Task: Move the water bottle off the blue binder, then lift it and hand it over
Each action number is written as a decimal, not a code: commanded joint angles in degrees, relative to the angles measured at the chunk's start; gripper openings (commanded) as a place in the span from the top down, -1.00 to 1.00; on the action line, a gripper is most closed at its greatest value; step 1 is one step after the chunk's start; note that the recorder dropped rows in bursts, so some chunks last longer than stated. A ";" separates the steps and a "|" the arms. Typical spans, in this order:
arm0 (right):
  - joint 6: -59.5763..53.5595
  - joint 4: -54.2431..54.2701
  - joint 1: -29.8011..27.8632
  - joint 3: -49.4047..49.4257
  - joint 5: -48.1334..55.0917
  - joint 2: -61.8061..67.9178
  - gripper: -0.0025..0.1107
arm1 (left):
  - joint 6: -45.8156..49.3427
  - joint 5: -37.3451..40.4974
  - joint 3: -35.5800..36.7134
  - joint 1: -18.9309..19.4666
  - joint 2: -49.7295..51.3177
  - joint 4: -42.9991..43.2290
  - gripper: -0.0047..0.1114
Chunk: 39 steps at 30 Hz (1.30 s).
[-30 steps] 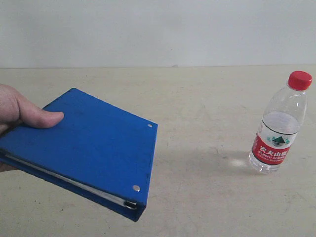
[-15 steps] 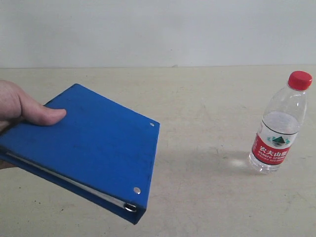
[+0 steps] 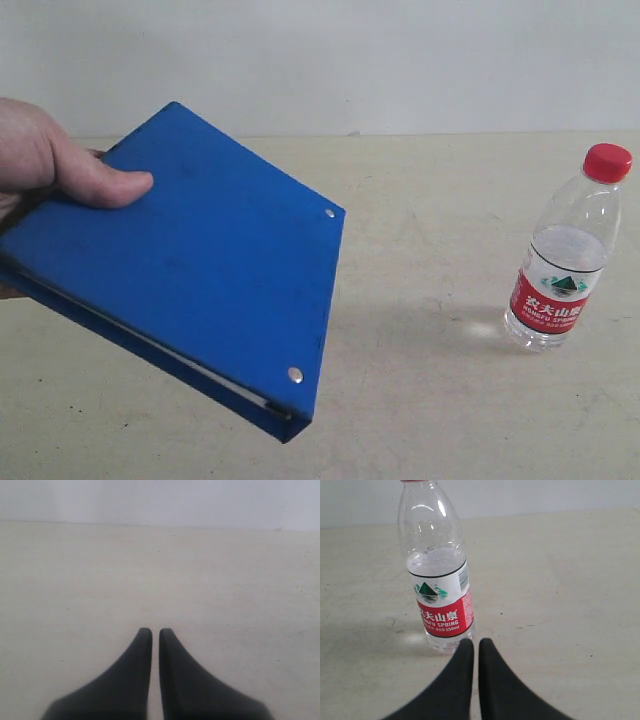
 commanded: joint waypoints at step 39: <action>0.06 -14.03 -0.18 -0.07 -2.25 -0.18 0.93 | 0.20 -0.80 -0.05 -0.31 -0.15 0.40 0.83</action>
